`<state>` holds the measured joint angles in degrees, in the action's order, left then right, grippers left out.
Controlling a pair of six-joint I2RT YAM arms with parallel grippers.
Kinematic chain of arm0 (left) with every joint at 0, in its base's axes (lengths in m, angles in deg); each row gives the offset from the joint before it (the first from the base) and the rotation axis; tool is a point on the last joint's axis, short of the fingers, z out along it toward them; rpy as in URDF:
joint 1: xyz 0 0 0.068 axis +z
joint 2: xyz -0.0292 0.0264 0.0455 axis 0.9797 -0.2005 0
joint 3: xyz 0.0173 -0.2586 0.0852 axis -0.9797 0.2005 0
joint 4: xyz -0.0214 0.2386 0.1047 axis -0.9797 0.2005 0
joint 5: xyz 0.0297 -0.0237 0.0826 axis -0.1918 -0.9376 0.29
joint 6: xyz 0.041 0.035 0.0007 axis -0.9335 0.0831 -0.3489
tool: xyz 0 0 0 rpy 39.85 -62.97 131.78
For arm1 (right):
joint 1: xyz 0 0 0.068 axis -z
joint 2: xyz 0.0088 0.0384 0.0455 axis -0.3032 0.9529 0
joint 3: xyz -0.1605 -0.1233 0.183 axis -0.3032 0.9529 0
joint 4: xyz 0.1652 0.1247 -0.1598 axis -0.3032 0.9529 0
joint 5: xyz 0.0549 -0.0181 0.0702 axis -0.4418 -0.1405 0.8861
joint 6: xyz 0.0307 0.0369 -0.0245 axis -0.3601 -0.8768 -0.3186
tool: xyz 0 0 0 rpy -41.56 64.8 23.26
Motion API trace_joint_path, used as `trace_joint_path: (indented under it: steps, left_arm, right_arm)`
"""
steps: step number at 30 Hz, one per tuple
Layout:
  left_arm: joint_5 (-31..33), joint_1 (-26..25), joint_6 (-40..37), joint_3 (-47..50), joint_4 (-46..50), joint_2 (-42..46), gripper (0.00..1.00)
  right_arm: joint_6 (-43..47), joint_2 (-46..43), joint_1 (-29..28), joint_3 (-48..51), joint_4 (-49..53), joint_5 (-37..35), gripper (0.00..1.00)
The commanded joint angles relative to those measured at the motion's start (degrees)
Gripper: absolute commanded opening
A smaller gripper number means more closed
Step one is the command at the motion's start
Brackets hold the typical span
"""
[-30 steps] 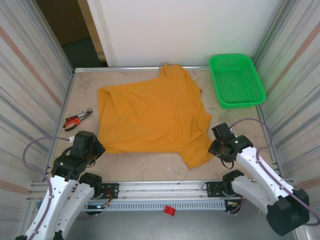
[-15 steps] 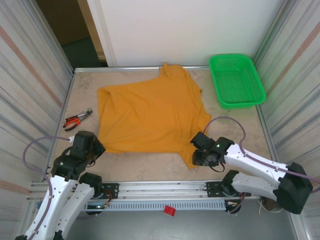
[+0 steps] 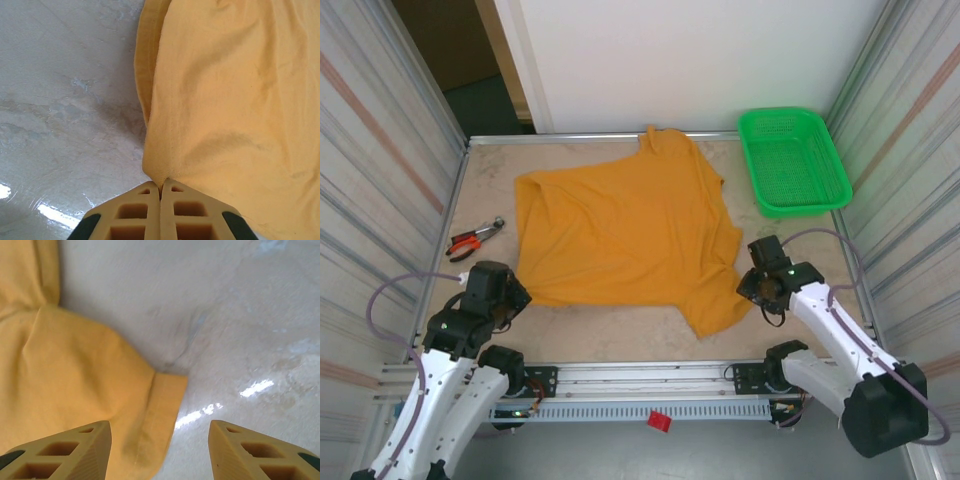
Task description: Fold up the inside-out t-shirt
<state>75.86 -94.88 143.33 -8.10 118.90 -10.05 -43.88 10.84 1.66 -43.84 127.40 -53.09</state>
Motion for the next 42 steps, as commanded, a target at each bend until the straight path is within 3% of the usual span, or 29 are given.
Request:
trace_joint_path:
  steps: [1,16,21,25,33,34,36,37,42]
  left_arm:
    - [0.1,0.4,0.2,0.6,-1.4,-0.4,0.0]
    - [-0.2,0.4,0.5,0.3,-1.6,-0.5,0.0]
    - [-0.1,0.5,0.6,0.5,-1.4,-0.5,0.0]
    - [-0.4,0.4,1.1,0.9,-1.7,-0.2,0.0]
    - [0.0,0.5,0.2,-0.8,-1.7,-0.7,0.0]
    - [0.0,0.5,0.1,-0.9,-1.8,-0.7,0.0]
    - [0.0,0.5,0.1,-0.8,-1.8,-0.7,0.0]
    - [0.0,0.5,0.1,-0.7,-1.9,-0.6,0.0]
    - [-0.2,0.5,0.2,-0.7,-2.3,-0.8,0.0]
  right_arm:
    - [4.8,1.6,3.9,1.4,-3.1,4.5,0.5]
    - [4.6,5.3,10.7,10.8,-14.2,12.7,0.39]
    - [4.4,5.9,10.9,11.0,-15.4,13.8,0.28]
    - [4.8,5.1,11.4,11.0,-15.6,14.6,0.02]
    - [6.1,-4.7,12.2,5.8,-9.1,12.8,0.0]
    - [6.3,-4.6,12.3,5.6,-8.9,12.8,0.07]
    - [6.8,-3.1,12.3,5.7,-9.1,12.9,0.45]
    - [6.9,-2.1,12.3,6.1,-9.7,12.8,0.52]
    - [5.8,3.2,12.2,8.8,-15.6,13.7,0.52]
